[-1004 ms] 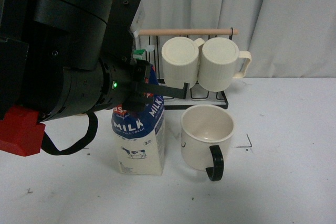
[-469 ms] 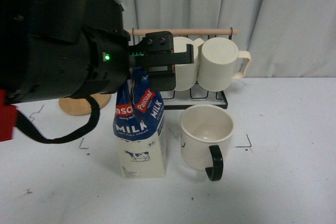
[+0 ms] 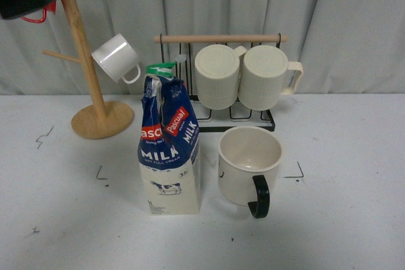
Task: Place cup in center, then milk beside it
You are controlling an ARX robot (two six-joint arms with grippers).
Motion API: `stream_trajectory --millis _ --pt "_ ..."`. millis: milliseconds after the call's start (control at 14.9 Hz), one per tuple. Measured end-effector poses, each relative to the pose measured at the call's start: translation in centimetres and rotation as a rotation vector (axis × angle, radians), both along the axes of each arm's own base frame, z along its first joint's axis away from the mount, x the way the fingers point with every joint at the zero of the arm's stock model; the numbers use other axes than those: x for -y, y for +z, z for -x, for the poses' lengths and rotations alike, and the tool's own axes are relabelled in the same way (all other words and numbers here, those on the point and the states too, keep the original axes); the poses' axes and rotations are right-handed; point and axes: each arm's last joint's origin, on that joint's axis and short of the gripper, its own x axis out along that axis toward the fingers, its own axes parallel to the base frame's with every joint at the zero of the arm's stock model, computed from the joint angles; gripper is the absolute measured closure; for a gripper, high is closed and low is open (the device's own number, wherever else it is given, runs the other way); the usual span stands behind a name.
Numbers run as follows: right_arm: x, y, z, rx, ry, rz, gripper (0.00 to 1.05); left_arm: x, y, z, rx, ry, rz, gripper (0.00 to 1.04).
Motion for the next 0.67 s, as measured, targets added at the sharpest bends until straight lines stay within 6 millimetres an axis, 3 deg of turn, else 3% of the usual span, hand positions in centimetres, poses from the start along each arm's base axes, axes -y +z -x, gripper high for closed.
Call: stream_trajectory --millis 67,134,335,536,670 --pt "0.0 0.0 0.0 0.000 0.000 0.000 0.06 -1.5 0.3 1.4 0.065 0.032 -0.014 0.09" --pt "0.0 0.0 0.0 0.000 0.000 0.000 0.06 -2.6 0.3 2.7 0.217 0.140 -0.089 0.23" --pt "0.0 0.0 0.0 0.000 0.000 0.000 0.06 -4.0 -3.2 5.1 0.202 0.147 -0.217 0.61" --pt "0.0 0.0 0.0 0.000 0.000 0.000 0.06 -4.9 -4.3 6.9 0.225 0.153 -0.228 0.99" --pt "0.0 0.0 0.0 0.000 0.000 0.000 0.06 -5.5 -5.2 7.8 0.212 0.128 -0.230 1.03"
